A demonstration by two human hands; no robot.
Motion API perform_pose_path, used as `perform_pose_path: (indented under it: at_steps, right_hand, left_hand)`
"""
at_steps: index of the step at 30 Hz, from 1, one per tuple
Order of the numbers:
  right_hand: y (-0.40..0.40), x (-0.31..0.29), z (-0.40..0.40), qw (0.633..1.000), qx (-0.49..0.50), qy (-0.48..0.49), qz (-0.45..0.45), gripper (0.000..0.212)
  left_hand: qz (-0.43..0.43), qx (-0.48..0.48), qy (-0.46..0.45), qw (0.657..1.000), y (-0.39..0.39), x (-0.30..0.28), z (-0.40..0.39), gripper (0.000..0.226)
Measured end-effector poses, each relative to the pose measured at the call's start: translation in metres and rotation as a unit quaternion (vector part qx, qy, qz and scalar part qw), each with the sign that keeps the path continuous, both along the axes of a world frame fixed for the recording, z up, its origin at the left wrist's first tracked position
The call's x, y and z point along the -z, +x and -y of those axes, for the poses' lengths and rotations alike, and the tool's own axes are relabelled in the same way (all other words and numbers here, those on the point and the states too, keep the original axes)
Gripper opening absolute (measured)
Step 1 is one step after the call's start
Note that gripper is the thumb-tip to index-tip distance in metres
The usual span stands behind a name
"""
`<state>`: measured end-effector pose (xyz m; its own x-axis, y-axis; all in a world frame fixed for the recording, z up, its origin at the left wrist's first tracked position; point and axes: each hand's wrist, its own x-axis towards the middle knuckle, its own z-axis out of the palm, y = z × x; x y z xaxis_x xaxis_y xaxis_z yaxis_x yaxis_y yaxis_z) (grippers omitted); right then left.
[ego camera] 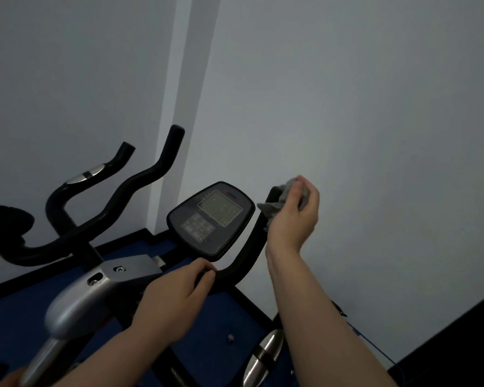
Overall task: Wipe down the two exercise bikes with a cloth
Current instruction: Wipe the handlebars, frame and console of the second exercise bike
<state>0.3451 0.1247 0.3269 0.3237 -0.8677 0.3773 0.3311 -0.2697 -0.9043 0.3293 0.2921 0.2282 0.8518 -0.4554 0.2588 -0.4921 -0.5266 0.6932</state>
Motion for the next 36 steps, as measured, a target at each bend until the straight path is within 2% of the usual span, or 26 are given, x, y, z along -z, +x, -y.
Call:
perform_pose_path:
  at_steps: [3, 6, 9, 12, 16, 18, 20, 21, 22, 23, 24, 25, 26, 27, 28, 30, 31, 32, 34, 35, 36]
  right_hand:
    - [-0.001, 0.024, -0.011, 1.0, -0.006, 0.026, 0.003, 0.019]
    - [-0.022, 0.072, -0.026, 0.996, 0.026, 0.056, -0.06, 0.018]
    - [-0.022, 0.054, -0.018, 0.993, 0.022, 0.076, -0.091, 0.015]
    - [-0.013, 0.022, -0.012, 0.998, 0.026, 0.027, -0.041, 0.016]
    - [-0.03, 0.059, -0.043, 0.993, 0.031, 0.043, -0.105, 0.03]
    - [-0.047, 0.074, -0.051, 0.994, 0.0, 0.0, -0.106, 0.033]
    - [-0.055, 0.064, -0.044, 0.984, -0.013, -0.163, -0.068, 0.034]
    - [-0.054, 0.051, -0.036, 0.958, -0.003, -0.28, -0.061, 0.033]
    - [-0.047, 0.037, -0.027, 0.913, 0.006, -0.4, -0.084, 0.032]
    - [-0.039, 0.024, -0.016, 0.841, 0.013, -0.517, -0.156, 0.032]
    - [-0.032, 0.013, -0.006, 0.746, 0.011, -0.614, -0.259, 0.031]
    - [-0.028, 0.007, 0.0, 0.649, -0.003, -0.67, -0.361, 0.028]
    - [-0.027, 0.007, 0.002, 0.592, -0.037, -0.68, -0.432, 0.025]
    - [-0.029, 0.014, -0.002, 0.573, -0.069, -0.673, -0.462, 0.024]
    - [-0.037, 0.026, -0.011, 0.596, -0.098, -0.65, -0.461, 0.024]
    - [-0.05, 0.05, -0.03, 0.675, -0.133, -0.602, -0.404, 0.02]
    - [-0.053, 0.055, -0.037, 0.703, -0.151, -0.585, -0.376, 0.018]
    - [-0.058, 0.053, -0.038, 0.714, -0.171, -0.577, -0.357, 0.016]
    - [-0.061, 0.041, -0.027, 0.699, -0.192, -0.597, -0.344, 0.013]
    - [-0.062, 0.038, -0.019, 0.694, -0.179, -0.613, -0.333, 0.013]
    - [-0.065, 0.039, -0.013, 0.704, -0.16, -0.614, -0.32, 0.013]
  left_hand:
    - [0.004, 0.0, -0.002, 1.0, 0.0, 0.0, 0.0, 0.021]
    - [0.006, -0.008, 0.0, 1.0, 0.001, 0.001, 0.003, 0.023]
    - [0.01, -0.008, 0.01, 1.0, 0.001, 0.002, 0.003, 0.023]
    - [0.01, -0.009, 0.017, 1.0, 0.001, 0.002, 0.003, 0.022]
    - [0.011, -0.009, 0.016, 1.0, 0.0, -0.001, 0.003, 0.02]
    - [0.005, -0.008, 0.019, 1.0, 0.0, -0.002, 0.003, 0.021]
    - [-0.001, -0.01, 0.023, 1.0, 0.002, -0.002, 0.003, 0.021]
    - [-0.009, -0.012, 0.018, 1.0, 0.002, -0.002, 0.003, 0.021]
    - [-0.018, -0.015, 0.011, 1.0, 0.002, -0.002, 0.002, 0.02]
    - [-0.027, -0.019, 0.001, 0.999, 0.002, -0.002, 0.001, 0.02]
    - [-0.037, -0.029, -0.008, 0.999, 0.0, -0.003, 0.0, 0.022]
    - [-0.049, -0.04, -0.018, 0.998, -0.001, -0.005, -0.002, 0.024]
    - [-0.061, -0.047, -0.026, 0.997, -0.001, -0.007, -0.005, 0.025]
    - [-0.072, -0.049, -0.027, 0.996, -0.001, -0.01, -0.009, 0.027]
    - [-0.085, -0.047, -0.02, 0.995, -0.002, -0.012, -0.015, 0.028]
    - [-0.111, -0.048, -0.012, 0.993, -0.008, -0.009, -0.029, 0.024]
    - [-0.115, -0.051, -0.012, 0.992, -0.014, -0.006, -0.037, 0.022]
    - [-0.111, -0.051, -0.005, 0.993, -0.021, -0.003, -0.046, 0.027]
    - [-0.083, -0.061, 0.01, 0.995, -0.038, 0.001, -0.06, 0.037]
    - [-0.065, -0.078, 0.008, 0.995, -0.045, 0.003, -0.066, 0.037]
    - [-0.047, -0.1, 0.006, 0.994, -0.051, 0.006, -0.071, 0.035]
